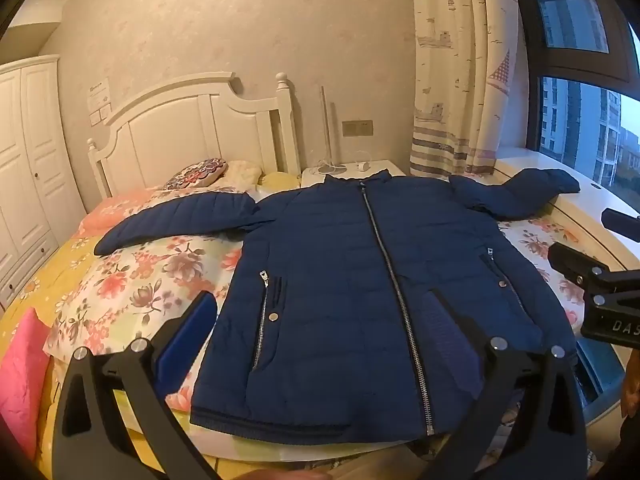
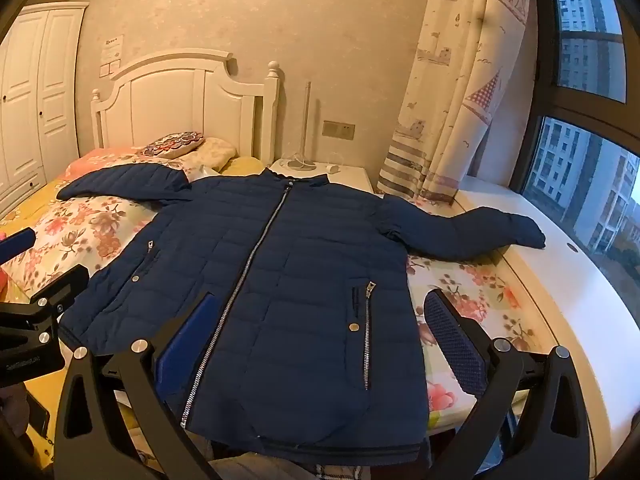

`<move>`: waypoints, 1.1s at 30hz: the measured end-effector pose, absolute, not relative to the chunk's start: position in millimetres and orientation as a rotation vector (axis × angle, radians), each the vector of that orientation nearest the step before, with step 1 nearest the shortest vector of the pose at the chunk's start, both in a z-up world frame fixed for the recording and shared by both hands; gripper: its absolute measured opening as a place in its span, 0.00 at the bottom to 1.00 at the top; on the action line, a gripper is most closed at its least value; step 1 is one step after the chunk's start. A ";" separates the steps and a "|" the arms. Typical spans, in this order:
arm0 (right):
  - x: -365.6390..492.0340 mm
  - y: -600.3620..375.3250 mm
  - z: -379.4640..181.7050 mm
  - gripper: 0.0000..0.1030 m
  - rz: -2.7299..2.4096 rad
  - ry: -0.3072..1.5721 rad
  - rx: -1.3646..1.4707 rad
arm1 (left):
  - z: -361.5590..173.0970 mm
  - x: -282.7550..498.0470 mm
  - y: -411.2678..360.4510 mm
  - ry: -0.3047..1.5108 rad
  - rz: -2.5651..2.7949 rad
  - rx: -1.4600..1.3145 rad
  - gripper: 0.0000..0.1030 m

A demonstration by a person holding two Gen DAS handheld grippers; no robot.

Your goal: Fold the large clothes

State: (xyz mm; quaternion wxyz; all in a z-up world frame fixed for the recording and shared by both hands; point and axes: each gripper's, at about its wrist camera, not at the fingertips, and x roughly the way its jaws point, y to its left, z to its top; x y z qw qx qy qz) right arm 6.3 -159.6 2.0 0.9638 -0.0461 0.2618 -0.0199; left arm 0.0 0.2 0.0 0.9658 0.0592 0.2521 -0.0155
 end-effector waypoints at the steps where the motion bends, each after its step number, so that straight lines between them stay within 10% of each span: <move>1: 6.7 -159.1 2.0 0.96 -0.041 0.531 -0.092 | 0.0 0.2 0.2 0.511 -0.031 0.120 0.98; 33: 17.3 -157.7 -6.9 0.96 0.005 0.581 -0.061 | -13.9 0.7 15.6 0.537 -0.023 0.113 0.98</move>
